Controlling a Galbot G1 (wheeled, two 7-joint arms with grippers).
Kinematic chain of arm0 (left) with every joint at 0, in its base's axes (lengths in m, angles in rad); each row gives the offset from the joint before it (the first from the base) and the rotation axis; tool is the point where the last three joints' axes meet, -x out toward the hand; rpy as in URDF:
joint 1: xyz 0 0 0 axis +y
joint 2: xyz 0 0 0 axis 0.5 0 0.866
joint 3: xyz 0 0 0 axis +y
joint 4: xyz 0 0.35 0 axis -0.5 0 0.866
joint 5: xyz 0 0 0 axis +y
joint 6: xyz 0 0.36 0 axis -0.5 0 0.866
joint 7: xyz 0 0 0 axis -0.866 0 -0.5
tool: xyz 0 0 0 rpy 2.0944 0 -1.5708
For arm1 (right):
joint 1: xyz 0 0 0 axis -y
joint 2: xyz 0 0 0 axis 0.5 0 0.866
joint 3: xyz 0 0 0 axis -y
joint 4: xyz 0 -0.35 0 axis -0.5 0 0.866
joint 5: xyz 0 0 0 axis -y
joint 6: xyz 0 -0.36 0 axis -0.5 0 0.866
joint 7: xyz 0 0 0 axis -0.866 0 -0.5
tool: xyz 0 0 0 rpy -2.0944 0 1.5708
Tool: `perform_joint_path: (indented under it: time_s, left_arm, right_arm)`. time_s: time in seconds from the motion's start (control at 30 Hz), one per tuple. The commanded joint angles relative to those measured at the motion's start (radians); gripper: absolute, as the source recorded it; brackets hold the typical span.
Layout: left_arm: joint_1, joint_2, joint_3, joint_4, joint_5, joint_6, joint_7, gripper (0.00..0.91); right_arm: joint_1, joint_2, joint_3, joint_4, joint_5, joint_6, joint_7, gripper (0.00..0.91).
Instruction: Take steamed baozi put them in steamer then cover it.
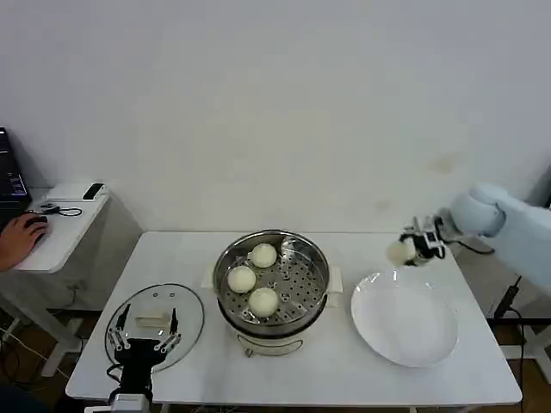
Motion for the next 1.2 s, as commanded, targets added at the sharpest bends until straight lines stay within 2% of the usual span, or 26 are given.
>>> perform_joint_path:
  time_s: [0.03,0.27,0.6,0.9,1.2]
  left_arm:
    - [0.0,-0.002,-0.001,-0.002,0.001,0.001,0.0,0.907]
    - [-0.002,-0.008,-0.002,0.001,0.005,0.0,-0.001,0.907]
    - [-0.002,-0.011,-0.005,0.0,0.004,-0.001,-0.002,0.907]
    - [0.004,-0.011,-0.008,-0.006,0.004,-0.002,-0.003,0.907]
    - [0.01,-0.008,-0.016,-0.003,0.001,-0.005,-0.003,0.907]
  right_arm:
    - [0.288,0.168,-0.193,0.083,0.192,-0.106,0.04,0.665]
    - [0.308,0.291,-0.264,0.121,0.351,-0.24,0.127,0.665]
    - [0.247,0.394,-0.298,0.137,0.526,-0.352,0.234,0.665]
    - [0.156,0.452,-0.294,0.066,0.535,-0.401,0.271,0.665]
    - [0.102,0.457,-0.292,0.034,0.506,-0.416,0.265,0.665]
